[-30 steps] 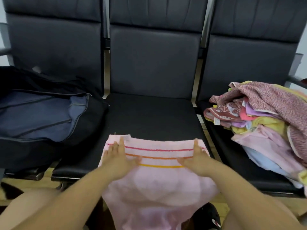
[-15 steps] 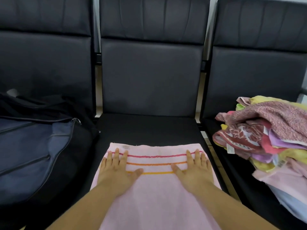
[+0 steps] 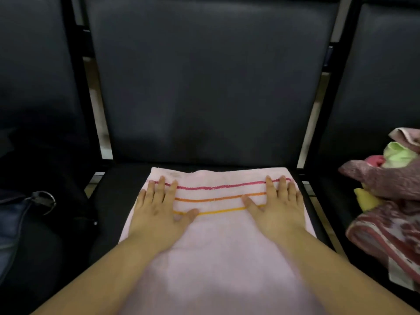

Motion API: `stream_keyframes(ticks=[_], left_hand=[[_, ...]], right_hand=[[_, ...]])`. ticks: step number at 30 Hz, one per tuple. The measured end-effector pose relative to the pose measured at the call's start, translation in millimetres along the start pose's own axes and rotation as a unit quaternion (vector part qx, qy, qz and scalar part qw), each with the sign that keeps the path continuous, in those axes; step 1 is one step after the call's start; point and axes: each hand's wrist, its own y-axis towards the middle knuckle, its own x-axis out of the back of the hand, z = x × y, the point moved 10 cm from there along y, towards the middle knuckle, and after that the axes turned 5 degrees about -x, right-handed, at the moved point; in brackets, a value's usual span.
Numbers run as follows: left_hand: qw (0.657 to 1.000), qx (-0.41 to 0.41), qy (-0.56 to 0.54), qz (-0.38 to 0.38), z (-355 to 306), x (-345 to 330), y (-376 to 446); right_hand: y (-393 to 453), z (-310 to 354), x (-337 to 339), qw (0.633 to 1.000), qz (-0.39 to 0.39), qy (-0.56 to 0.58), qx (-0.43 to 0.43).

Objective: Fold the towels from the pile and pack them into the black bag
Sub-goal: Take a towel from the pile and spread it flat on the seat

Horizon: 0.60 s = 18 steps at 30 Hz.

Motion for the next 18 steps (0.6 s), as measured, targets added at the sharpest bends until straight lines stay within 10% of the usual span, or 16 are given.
stream_keyframes(ticks=[5,9,15,18], left_hand=[[1.0,-0.001,-0.023,0.004,8,10,27],[0.978,-0.091,0.006,-0.19,-7,48,10],[0.986,-0.086,0.132,0.057,-3,29,-55],[0.989,-0.083,0.102,0.063,-2,47,-105]], right_hand=[[12,3,4,0.999,-0.025,0.027,-0.003],[-16,28,43,0.97,-0.178,0.107,0.128],[-80,29,29,0.98,0.017,0.073,0.184],[-125,13,37,0.982,0.039,0.05,0.18]])
